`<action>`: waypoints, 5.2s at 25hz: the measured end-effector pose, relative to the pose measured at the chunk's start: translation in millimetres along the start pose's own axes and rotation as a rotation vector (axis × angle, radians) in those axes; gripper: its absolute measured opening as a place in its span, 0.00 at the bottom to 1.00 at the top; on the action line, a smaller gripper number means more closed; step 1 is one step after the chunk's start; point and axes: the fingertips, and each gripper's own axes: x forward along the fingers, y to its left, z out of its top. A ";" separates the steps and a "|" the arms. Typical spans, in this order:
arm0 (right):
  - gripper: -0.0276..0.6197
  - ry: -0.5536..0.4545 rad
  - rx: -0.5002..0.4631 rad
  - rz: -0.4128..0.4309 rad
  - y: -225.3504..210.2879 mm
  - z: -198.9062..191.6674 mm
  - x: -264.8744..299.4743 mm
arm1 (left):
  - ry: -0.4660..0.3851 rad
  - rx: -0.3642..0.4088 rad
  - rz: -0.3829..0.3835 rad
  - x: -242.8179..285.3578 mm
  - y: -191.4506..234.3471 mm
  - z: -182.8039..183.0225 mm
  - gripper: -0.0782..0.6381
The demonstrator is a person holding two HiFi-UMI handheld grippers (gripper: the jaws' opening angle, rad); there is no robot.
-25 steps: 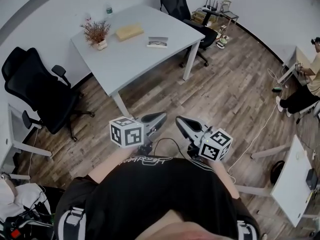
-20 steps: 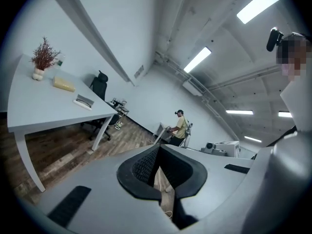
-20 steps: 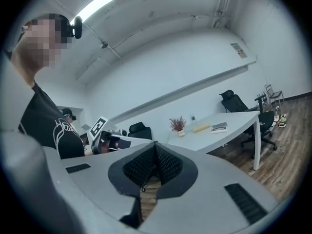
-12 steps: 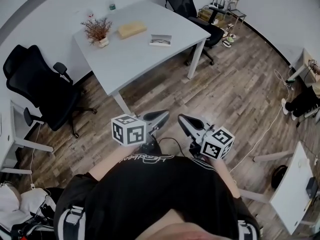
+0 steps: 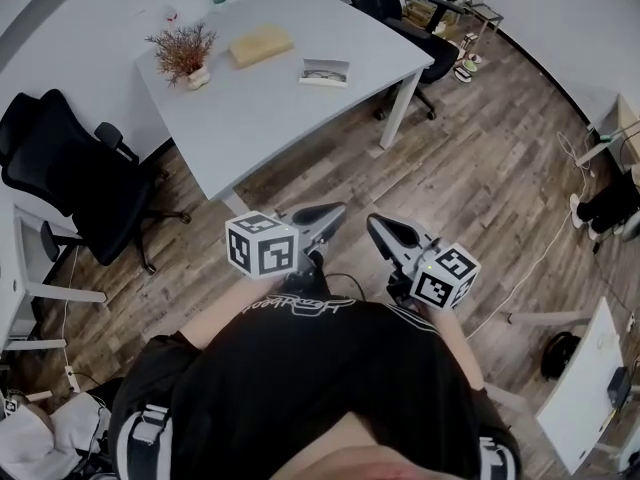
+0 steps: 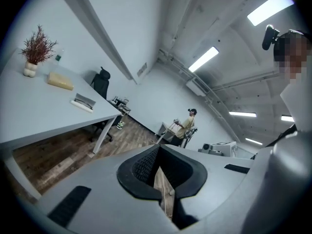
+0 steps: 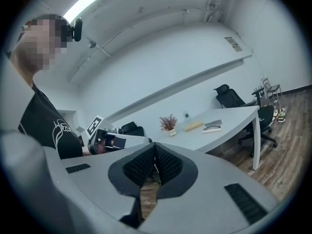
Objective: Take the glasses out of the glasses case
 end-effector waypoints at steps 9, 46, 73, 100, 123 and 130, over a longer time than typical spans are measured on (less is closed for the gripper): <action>0.06 0.002 0.035 -0.022 -87.3 51.5 82.8 | 0.026 -0.016 0.002 46.2 93.7 83.1 0.12; 0.06 0.130 0.024 -0.076 -305.1 113.6 310.8 | 0.111 -0.066 0.034 158.5 346.2 233.3 0.12; 0.17 0.527 -0.425 -0.045 -370.3 54.2 409.8 | 0.072 -0.239 0.196 147.8 441.3 211.2 0.12; 0.17 0.935 -0.881 -0.080 -441.2 -11.2 442.5 | 0.013 -0.357 0.212 137.0 459.9 201.1 0.12; 0.08 1.000 -0.928 -0.078 -448.3 -20.7 442.6 | 0.003 -0.376 0.230 134.8 470.1 198.3 0.12; 0.08 0.999 -0.923 -0.076 -448.7 -20.3 441.6 | -0.008 -0.385 0.230 138.8 469.5 200.7 0.12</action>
